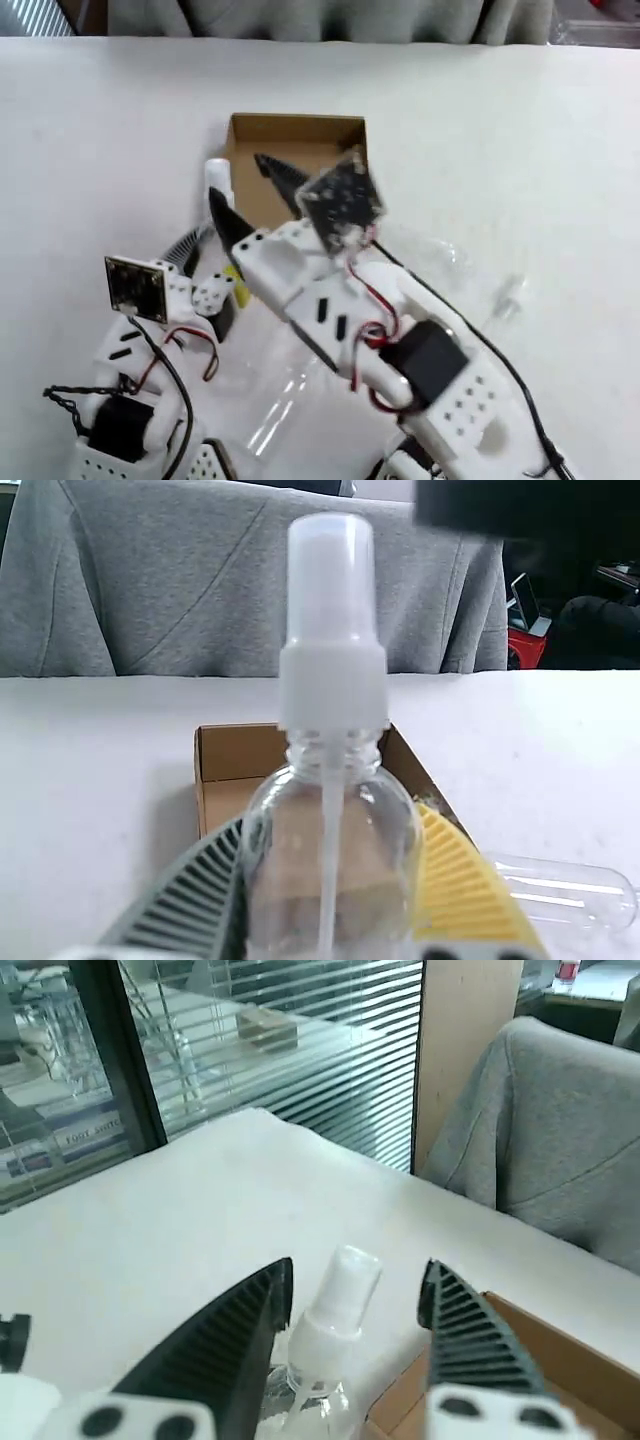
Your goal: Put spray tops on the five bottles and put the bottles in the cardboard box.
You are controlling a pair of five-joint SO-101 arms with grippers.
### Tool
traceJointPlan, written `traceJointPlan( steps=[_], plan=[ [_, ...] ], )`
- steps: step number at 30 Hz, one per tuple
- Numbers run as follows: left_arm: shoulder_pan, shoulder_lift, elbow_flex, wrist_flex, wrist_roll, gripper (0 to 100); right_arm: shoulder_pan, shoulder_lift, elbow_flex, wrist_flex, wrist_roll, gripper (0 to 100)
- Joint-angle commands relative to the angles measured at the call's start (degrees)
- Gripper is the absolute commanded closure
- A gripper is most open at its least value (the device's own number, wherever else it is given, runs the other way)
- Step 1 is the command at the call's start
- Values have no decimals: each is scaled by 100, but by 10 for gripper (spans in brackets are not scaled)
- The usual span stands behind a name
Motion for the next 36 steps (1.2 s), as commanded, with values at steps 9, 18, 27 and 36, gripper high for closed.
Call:
traceJointPlan(
  steps=[9,18,27,36],
  plan=[
    [4,-92,-246,-44,-70,980,1332,101,-185,31,378,985],
    [57,-92,-475,273,-70,980,1156,1042,-132,-127,387,981],
    [57,-92,-484,299,-70,980,532,1525,-114,-365,387,981],
    [57,-92,-475,281,-70,980,418,1244,-105,48,387,981]
  ],
)
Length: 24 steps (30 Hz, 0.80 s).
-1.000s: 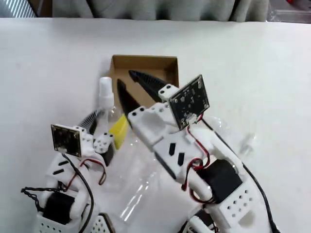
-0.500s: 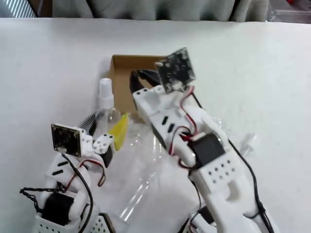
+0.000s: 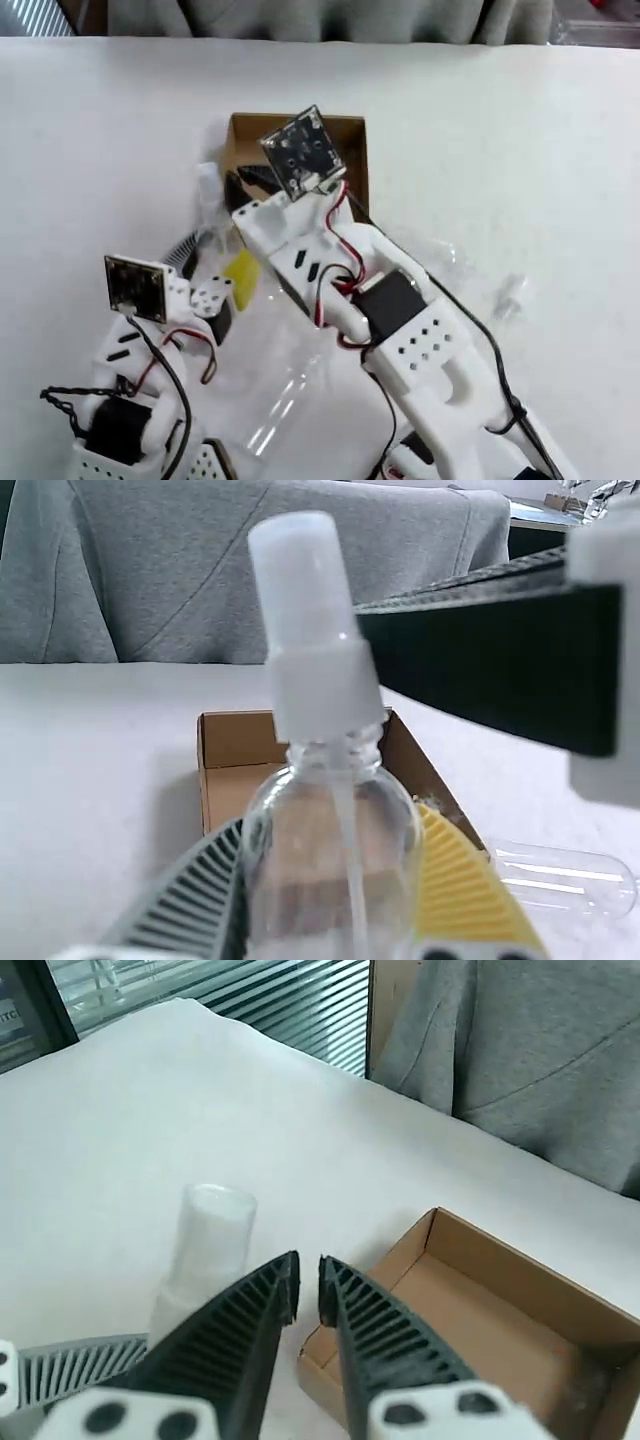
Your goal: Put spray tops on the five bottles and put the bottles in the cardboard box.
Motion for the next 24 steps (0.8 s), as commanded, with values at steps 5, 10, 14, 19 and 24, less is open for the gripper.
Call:
traceJointPlan(
  steps=[5,10,14,19,24],
  plan=[
    [66,-92,-360,0,-79,980,-48,-549,-53,444,-35,981],
    [66,-92,-360,9,-79,980,-31,-910,-369,347,9,982],
    [66,-92,-360,18,-79,980,-57,-541,-862,215,9,982],
    [48,-92,-360,18,-79,980,-57,268,-1574,224,-35,982],
    [31,-92,-360,26,-79,980,-453,409,-1732,479,9,982]
  ],
)
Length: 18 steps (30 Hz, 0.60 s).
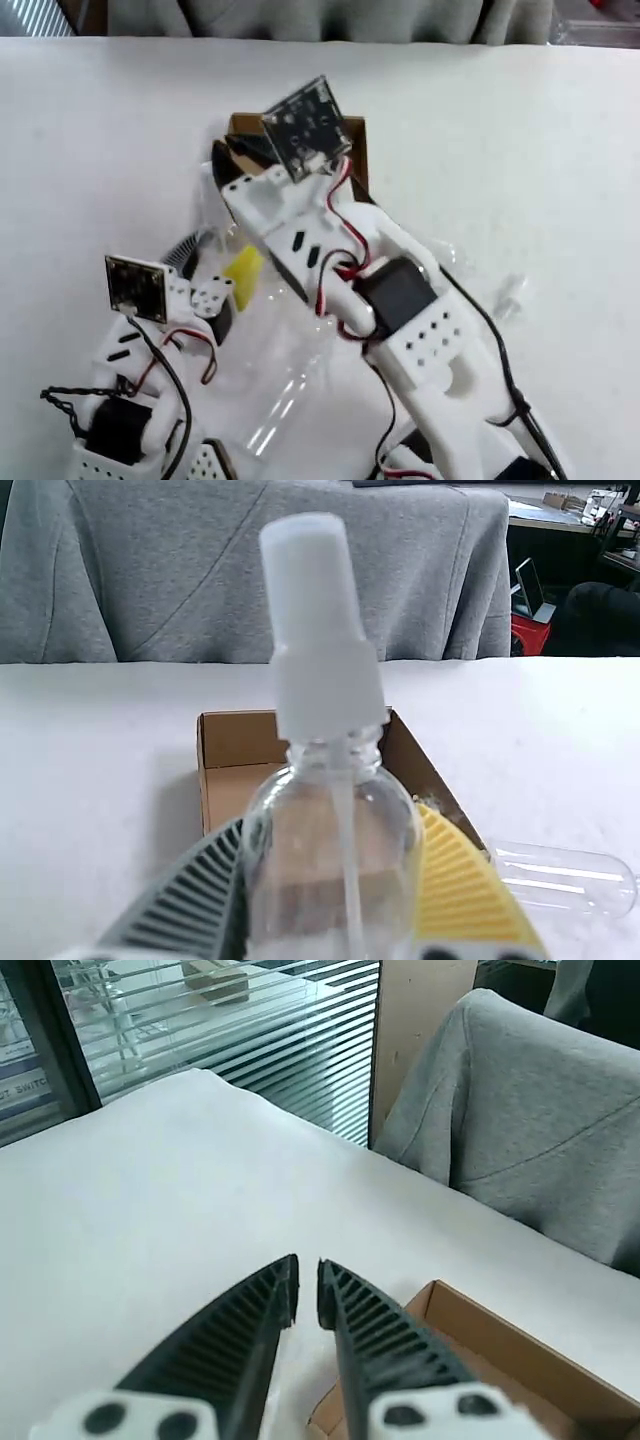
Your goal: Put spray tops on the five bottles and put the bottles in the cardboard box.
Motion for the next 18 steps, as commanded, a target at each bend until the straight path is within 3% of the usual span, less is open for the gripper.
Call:
traceJointPlan(
  steps=[1,18],
  plan=[
    [22,-92,-360,26,-70,980,-400,-75,-352,295,9,982],
    [22,-92,-352,26,-70,980,-620,-1666,-352,1666,9,982]
  ],
)
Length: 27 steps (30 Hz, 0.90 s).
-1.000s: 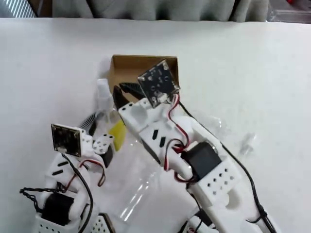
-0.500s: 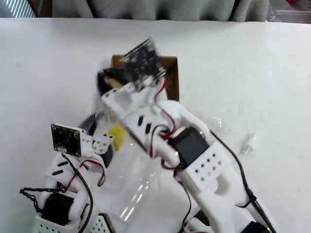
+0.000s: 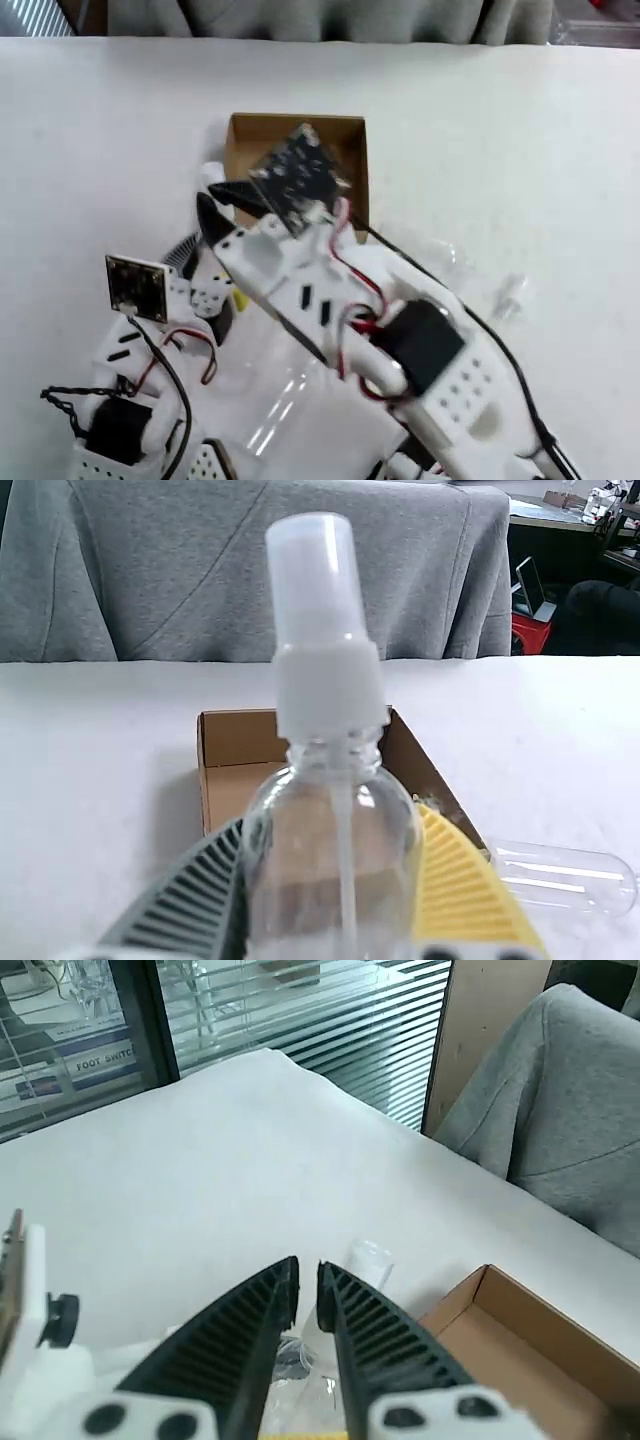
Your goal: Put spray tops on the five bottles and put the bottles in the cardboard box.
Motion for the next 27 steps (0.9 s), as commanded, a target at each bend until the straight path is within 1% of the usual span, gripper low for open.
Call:
traceJointPlan(
  steps=[1,3,5,8,12,14,16,20,23,27],
  plan=[
    [22,-92,-352,9,-70,980,22,-778,-255,611,-9,982],
    [13,-92,-264,-26,-70,980,295,-1270,-246,1323,-44,982],
    [13,-92,-185,-44,-70,980,620,-1736,-44,1807,-44,982],
    [13,-92,-167,-53,-70,980,1218,-2413,738,1903,-44,982],
    [13,-92,-185,-53,-70,980,1886,-3240,2004,1648,9,982],
    [13,-92,-185,-176,-70,980,2220,-3591,2602,1446,18,982],
    [-180,-92,-185,-431,-53,980,2721,-3943,3209,1253,-9,982],
    [-796,-92,-70,-949,-26,980,3662,-4611,4615,769,-44,982],
    [-1015,-92,149,-1371,-26,980,4145,-5156,5644,470,9,982],
    [-1015,-92,387,-1846,-26,980,4514,-5851,6629,347,18,982]
  ],
)
